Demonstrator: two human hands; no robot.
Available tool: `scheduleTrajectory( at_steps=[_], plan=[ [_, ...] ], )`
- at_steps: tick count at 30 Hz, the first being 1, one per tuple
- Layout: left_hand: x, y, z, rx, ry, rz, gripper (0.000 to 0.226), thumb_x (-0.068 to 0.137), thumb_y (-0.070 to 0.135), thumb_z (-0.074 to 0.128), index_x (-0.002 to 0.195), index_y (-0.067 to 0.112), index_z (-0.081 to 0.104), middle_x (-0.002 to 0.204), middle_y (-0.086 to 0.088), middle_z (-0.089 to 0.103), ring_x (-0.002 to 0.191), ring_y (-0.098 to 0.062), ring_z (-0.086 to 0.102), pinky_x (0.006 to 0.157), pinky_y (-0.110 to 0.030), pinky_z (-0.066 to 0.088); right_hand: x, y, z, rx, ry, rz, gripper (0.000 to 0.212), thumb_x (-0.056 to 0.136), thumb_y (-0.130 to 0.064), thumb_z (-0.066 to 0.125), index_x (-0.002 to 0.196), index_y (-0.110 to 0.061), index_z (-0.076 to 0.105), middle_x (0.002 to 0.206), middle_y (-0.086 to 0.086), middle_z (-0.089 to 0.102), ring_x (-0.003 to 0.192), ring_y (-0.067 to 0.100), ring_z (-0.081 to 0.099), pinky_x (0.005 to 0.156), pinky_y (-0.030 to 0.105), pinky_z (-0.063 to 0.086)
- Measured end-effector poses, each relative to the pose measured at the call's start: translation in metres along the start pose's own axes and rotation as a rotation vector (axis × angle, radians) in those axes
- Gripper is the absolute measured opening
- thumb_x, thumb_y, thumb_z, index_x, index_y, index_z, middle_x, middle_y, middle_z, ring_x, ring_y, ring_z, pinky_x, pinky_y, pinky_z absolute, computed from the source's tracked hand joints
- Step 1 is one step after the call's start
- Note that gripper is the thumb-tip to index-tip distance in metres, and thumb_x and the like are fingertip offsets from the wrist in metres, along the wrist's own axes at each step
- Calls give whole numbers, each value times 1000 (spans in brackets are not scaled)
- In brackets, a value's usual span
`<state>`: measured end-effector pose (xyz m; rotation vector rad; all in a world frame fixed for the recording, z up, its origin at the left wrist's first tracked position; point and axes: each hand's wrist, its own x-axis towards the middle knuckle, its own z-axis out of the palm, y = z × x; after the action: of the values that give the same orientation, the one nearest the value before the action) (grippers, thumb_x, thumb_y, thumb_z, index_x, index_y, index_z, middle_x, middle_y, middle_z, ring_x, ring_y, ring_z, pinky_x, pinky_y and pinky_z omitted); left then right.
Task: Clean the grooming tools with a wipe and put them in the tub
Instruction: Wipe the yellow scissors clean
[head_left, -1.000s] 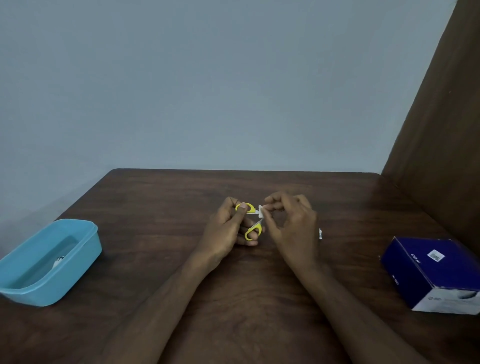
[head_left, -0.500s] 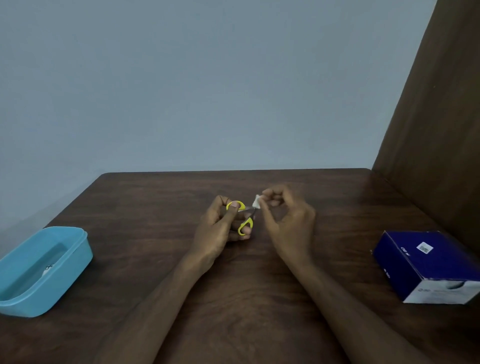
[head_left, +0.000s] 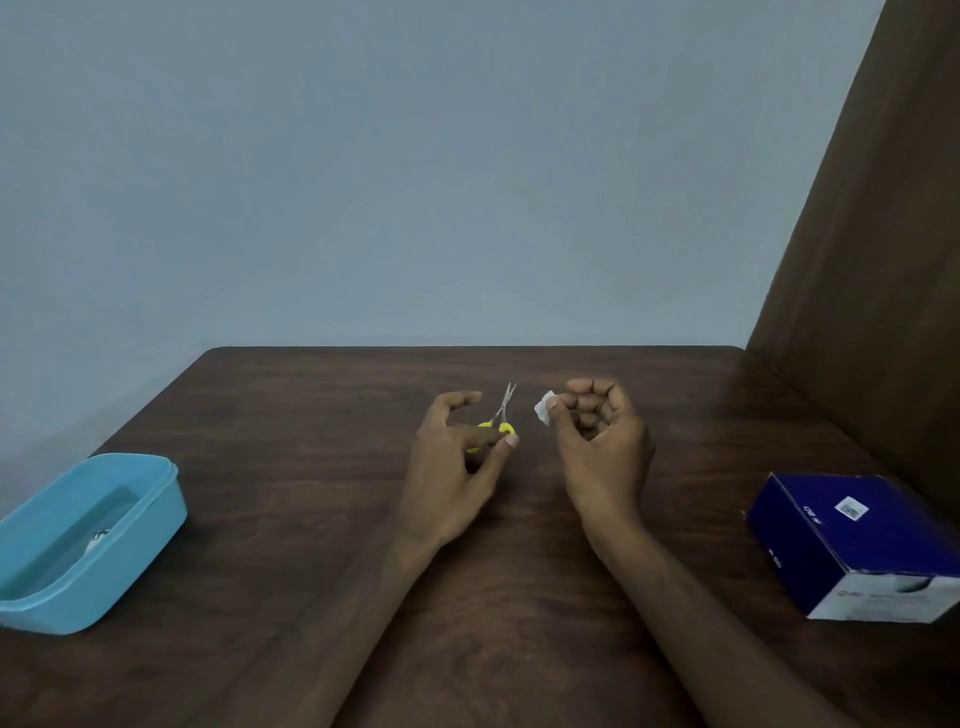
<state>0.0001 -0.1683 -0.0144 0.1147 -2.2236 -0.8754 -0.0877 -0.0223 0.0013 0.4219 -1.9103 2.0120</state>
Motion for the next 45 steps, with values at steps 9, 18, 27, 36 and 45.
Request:
scheduleTrajectory(
  at_steps=[9, 18, 27, 36, 45],
  plan=[
    [0, 0, -4, 301, -100, 187, 8, 92, 35, 80, 93, 30, 86, 168, -13, 32, 123, -23, 65, 92, -44, 56, 9, -2, -7, -100, 21, -141, 21, 88, -18, 86, 99, -21, 68, 82, -11, 77, 72, 7, 73, 72, 25, 59],
    [-1, 6, -5, 382, -223, 3, 10, 92, 45, 78, 97, 37, 81, 169, 1, 40, 153, -19, 40, 117, -48, 34, 14, 6, -4, -110, 23, -104, 21, 88, -19, 84, 97, -24, 66, 81, -10, 78, 70, 8, 72, 72, 34, 62],
    [0, 6, -8, 361, -133, -117, 34, 89, 60, 71, 120, 46, 68, 145, 17, 50, 138, -12, 48, 106, -44, 42, 20, 5, -13, -180, 30, -150, 19, 89, -17, 84, 97, -20, 67, 77, -16, 75, 68, 2, 70, 68, 17, 54],
    [-3, 10, -20, 538, -197, -233, 33, 79, 67, 70, 93, 38, 72, 138, 20, 53, 131, -11, 49, 106, -43, 38, 21, 5, -16, -309, -92, -236, 21, 90, -11, 82, 96, -23, 66, 77, -12, 74, 71, 3, 70, 66, 10, 51],
    [2, -1, -17, 332, -252, -102, 15, 89, 31, 77, 88, 29, 62, 94, 10, 69, 87, -15, 65, 78, -40, 56, 13, 7, -14, -323, -151, -266, 20, 90, -8, 81, 97, -21, 67, 75, -22, 69, 72, -4, 69, 67, 8, 50]
  ],
)
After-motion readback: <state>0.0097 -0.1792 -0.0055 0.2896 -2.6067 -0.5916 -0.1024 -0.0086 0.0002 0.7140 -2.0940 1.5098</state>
